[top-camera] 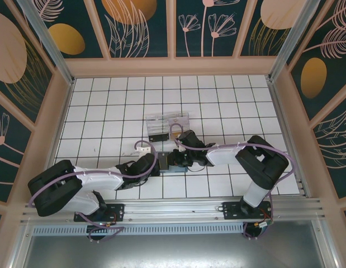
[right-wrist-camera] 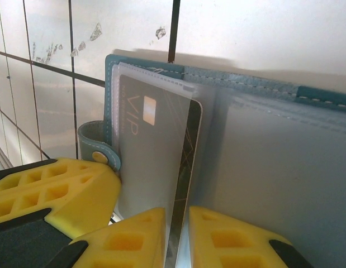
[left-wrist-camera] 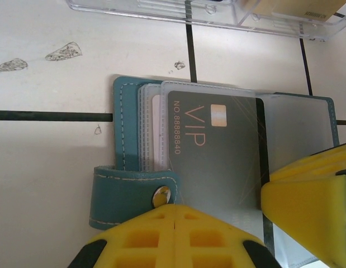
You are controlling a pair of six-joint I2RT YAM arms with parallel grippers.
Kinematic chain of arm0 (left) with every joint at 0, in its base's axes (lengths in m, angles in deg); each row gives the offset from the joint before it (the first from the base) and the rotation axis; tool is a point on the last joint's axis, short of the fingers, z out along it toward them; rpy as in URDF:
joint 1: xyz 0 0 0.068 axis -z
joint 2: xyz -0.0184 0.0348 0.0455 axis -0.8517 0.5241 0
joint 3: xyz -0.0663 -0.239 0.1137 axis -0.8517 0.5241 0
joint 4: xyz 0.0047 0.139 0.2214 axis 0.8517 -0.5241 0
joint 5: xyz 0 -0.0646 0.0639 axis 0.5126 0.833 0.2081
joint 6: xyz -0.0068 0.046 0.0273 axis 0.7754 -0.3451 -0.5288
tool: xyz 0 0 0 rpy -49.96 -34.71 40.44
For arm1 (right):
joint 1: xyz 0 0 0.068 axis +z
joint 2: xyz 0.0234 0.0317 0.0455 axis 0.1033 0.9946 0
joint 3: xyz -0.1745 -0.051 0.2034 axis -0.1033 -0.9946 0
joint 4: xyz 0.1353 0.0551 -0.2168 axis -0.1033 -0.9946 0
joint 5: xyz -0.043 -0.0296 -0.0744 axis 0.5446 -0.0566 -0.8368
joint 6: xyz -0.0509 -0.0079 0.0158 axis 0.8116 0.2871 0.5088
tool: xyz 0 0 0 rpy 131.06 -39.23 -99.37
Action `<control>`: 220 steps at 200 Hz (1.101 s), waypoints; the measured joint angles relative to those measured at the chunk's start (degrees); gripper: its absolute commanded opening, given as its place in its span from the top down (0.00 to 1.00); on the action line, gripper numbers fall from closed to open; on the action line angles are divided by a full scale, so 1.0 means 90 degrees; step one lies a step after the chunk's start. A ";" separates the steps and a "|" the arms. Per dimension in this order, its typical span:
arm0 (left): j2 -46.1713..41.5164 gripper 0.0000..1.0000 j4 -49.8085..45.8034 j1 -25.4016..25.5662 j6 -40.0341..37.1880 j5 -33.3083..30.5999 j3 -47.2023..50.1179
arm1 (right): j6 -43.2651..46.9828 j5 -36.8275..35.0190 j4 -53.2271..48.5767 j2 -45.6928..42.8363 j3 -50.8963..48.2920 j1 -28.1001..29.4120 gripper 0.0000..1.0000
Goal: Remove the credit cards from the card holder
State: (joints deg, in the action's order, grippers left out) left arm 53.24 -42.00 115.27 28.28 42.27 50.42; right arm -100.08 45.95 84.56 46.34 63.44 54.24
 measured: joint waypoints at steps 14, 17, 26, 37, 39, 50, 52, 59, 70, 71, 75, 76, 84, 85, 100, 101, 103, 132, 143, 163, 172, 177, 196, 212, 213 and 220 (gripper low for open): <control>0.0005 1.00 0.0024 0.0000 0.0002 0.0012 0.0000 | -0.0015 0.0010 0.0012 0.0012 0.0000 0.0000 0.85; 0.0007 1.00 0.0027 0.0000 0.0002 0.0015 0.0000 | -0.0007 0.0012 0.0015 0.0022 0.0000 0.0000 0.86; 0.0007 1.00 0.0027 0.0000 0.0002 0.0017 0.0000 | -0.0012 0.0019 0.0019 0.0022 0.0000 -0.0010 0.86; 0.0007 1.00 0.0027 0.0000 0.0007 0.0017 0.0000 | -0.0012 0.0029 0.0024 0.0022 0.0000 -0.0032 0.87; 0.0007 1.00 0.0027 0.0000 0.0015 0.0017 0.0000 | -0.0012 0.0032 0.0024 0.0022 0.0000 -0.0032 0.87; 0.0007 1.00 0.0024 0.0000 0.0032 0.0015 0.0002 | -0.0012 0.0034 0.0024 0.0022 0.0000 -0.0044 0.88; 0.0007 1.00 0.0024 0.0000 0.0044 0.0015 0.0002 | -0.0012 0.0034 0.0024 0.0022 -0.0002 -0.0049 0.88; 0.0007 1.00 0.0022 0.0000 0.0051 0.0015 0.0002 | -0.0012 0.0036 0.0027 0.0022 -0.0002 -0.0061 0.88; 0.0005 1.00 0.0022 0.0000 0.0073 0.0010 0.0002 | -0.0015 0.0068 0.0041 0.0022 -0.0010 -0.0078 0.88; 0.0005 1.00 0.0019 0.0000 0.0075 0.0010 0.0002 | -0.0015 0.0070 0.0041 0.0022 -0.0012 -0.0080 0.88; 0.0002 1.00 0.0019 0.0000 0.0085 0.0005 0.0002 | -0.0015 0.0083 0.0058 0.0022 -0.0022 -0.0085 0.88; 0.0002 1.00 0.0017 0.0000 0.0090 0.0005 0.0002 | -0.0015 0.0083 0.0063 0.0022 -0.0024 -0.0087 0.88; 0.0002 1.00 0.0000 0.0000 0.0102 -0.0005 0.0002 | -0.0017 0.0104 0.0100 0.0022 -0.0051 -0.0104 0.88; 0.0002 1.00 -0.0002 0.0000 0.0104 -0.0005 0.0002 | -0.0019 0.0112 0.0104 0.0022 -0.0053 -0.0109 0.88; 0.0002 1.00 -0.0012 0.0000 0.0119 -0.0007 0.0000 | -0.0034 0.0170 0.0177 0.0022 -0.0107 -0.0146 0.84; 0.0002 1.00 -0.0012 0.0000 0.0119 -0.0007 0.0002 | -0.0034 0.0172 0.0182 0.0022 -0.0109 -0.0146 0.84; 0.0002 1.00 -0.0012 0.0000 0.0119 -0.0007 0.0002 | -0.0034 0.0177 0.0199 0.0022 -0.0117 -0.0151 0.83; 0.0002 1.00 -0.0017 0.0000 0.0141 -0.0005 0.0002 | -0.0121 0.0248 0.0328 0.0022 -0.0172 -0.0192 0.80; 0.0002 1.00 -0.0017 0.0000 0.0141 -0.0005 0.0002 | -0.0138 0.0274 0.0357 0.0022 -0.0180 -0.0204 0.80; 0.0002 1.00 -0.0017 0.0000 0.0141 -0.0007 0.0002 | -0.0158 0.0296 0.0403 0.0022 -0.0189 -0.0211 0.83; 0.0002 1.00 -0.0017 0.0000 0.0141 -0.0007 0.0000 | -0.0168 0.0308 0.0415 0.0022 -0.0204 -0.0221 0.84; 0.0002 1.00 -0.0017 0.0000 0.0141 -0.0005 0.0000 | -0.0180 0.0313 0.0430 0.0022 -0.0219 -0.0231 0.84; 0.0002 1.00 -0.0017 0.0000 0.0141 -0.0007 0.0000 | -0.0182 0.0316 0.0457 0.0022 -0.0257 -0.0253 0.88; 0.0002 1.00 -0.0019 0.0000 0.0141 -0.0007 0.0000 | -0.0182 0.0321 0.0464 0.0022 -0.0262 -0.0265 0.95; 0.0002 1.00 -0.0019 0.0000 0.0141 -0.0007 0.0000 | -0.0175 0.0318 0.0466 0.0022 -0.0262 -0.0267 0.95; 0.0002 1.00 -0.0022 0.0000 0.0141 -0.0007 0.0000 | -0.0182 0.0323 0.0483 0.0022 -0.0272 -0.0277 1.00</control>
State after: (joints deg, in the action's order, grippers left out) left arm 53.26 -42.19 115.27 29.55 42.20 50.42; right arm -101.72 48.86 88.91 46.54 60.99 51.75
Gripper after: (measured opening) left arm 0.069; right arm 0.067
